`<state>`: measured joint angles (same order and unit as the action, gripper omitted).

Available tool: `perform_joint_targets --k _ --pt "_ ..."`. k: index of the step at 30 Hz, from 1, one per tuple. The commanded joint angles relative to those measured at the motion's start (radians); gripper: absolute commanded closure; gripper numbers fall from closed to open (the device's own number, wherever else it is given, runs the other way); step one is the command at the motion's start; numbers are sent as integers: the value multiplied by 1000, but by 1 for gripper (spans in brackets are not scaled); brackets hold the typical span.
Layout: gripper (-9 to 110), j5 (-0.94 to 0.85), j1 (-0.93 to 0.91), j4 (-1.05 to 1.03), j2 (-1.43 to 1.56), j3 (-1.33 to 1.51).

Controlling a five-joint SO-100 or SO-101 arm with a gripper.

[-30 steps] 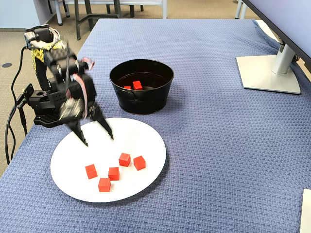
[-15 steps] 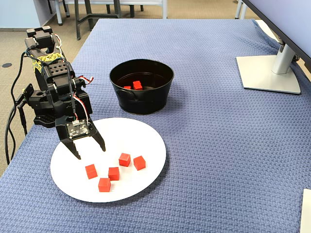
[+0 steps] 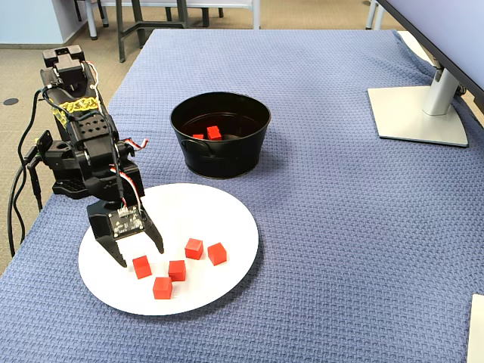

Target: Pick up the red cubes from the white plate and place them in the black recipient

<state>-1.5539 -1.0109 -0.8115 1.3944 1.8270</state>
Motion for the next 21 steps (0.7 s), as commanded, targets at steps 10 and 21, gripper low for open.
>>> perform_joint_targets --k 10,21 --pt "85 89 -5 60 -18 -86" --pt "96 107 -6 63 -52 -129"
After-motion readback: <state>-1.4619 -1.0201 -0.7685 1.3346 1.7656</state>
